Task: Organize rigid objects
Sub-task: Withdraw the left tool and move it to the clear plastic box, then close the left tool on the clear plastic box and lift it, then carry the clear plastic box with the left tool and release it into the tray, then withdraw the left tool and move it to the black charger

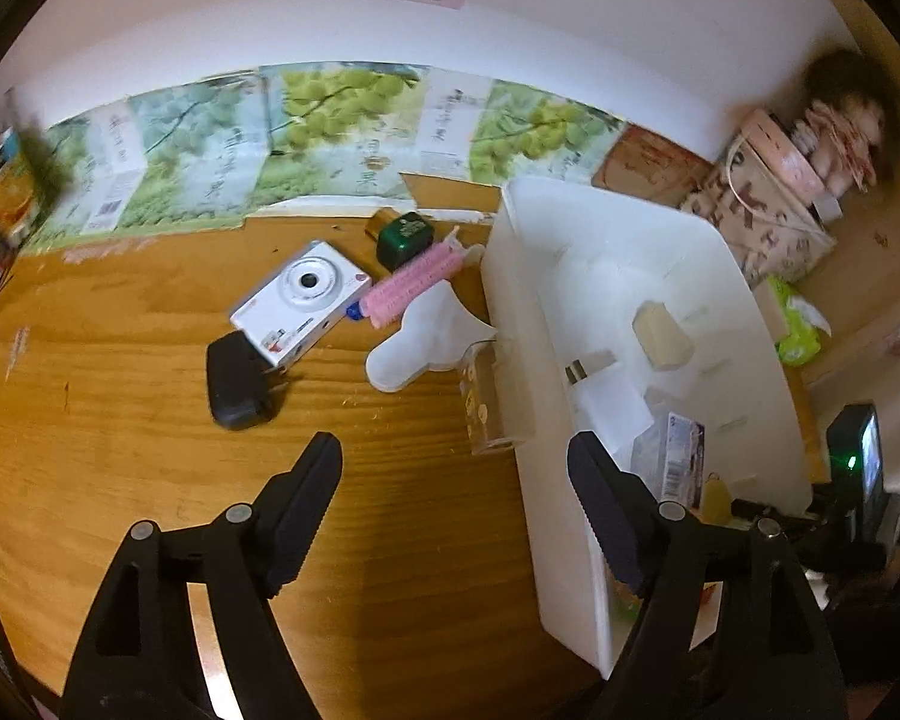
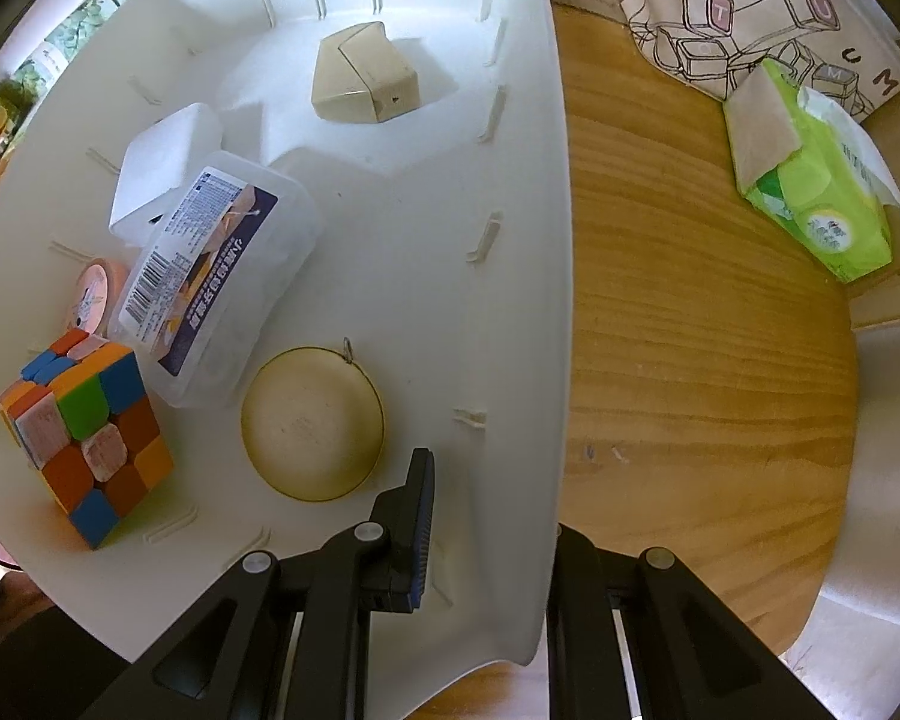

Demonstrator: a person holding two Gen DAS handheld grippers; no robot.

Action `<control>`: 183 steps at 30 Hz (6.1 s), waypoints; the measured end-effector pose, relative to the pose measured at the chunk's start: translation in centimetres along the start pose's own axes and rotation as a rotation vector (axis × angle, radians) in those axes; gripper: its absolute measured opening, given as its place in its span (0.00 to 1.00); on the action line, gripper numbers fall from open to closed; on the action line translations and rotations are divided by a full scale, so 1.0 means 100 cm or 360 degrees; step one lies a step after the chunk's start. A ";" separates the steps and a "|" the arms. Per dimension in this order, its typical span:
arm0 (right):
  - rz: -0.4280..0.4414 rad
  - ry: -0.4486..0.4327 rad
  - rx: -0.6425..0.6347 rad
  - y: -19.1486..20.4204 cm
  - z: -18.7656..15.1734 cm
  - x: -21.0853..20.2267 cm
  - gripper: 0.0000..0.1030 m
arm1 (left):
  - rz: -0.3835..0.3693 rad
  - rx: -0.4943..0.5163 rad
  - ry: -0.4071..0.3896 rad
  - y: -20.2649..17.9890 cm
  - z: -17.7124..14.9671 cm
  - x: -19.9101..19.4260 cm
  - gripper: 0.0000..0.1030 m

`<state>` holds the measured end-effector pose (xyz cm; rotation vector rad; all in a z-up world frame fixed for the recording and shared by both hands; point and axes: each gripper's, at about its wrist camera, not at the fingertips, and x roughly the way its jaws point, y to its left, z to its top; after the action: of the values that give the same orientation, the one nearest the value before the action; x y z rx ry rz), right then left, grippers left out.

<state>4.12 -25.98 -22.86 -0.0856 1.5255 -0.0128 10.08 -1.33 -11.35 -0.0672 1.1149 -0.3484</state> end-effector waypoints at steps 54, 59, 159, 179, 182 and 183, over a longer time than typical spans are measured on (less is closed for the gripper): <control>-0.0137 0.0224 0.0163 -0.002 0.025 0.024 0.18 | -0.0769 0.1894 0.0375 -0.043 0.027 0.101 0.74; -0.0133 0.0222 0.0180 -0.002 0.025 0.024 0.19 | -0.0790 0.1943 0.0419 -0.046 0.024 0.104 0.64; 0.0025 -0.0028 -0.0180 -0.010 0.000 -0.023 0.19 | 0.0202 0.0214 -0.0139 -0.085 0.015 -0.021 0.79; 0.0009 0.0064 0.0018 -0.019 0.004 -0.029 0.19 | 0.0512 -0.0373 -0.0011 0.074 -0.025 -0.015 0.79; 0.0006 0.0085 0.0052 -0.023 0.006 -0.026 0.19 | 0.0462 -0.0426 0.0044 0.089 -0.024 -0.005 0.79; -0.0002 0.0095 0.0065 -0.025 0.010 -0.025 0.19 | 0.0433 -0.0451 0.0063 0.094 -0.024 -0.002 0.79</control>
<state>5.07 -28.24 -20.21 -0.0540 1.5843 -0.0482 10.15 7.87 -14.40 -0.1575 1.1900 0.0530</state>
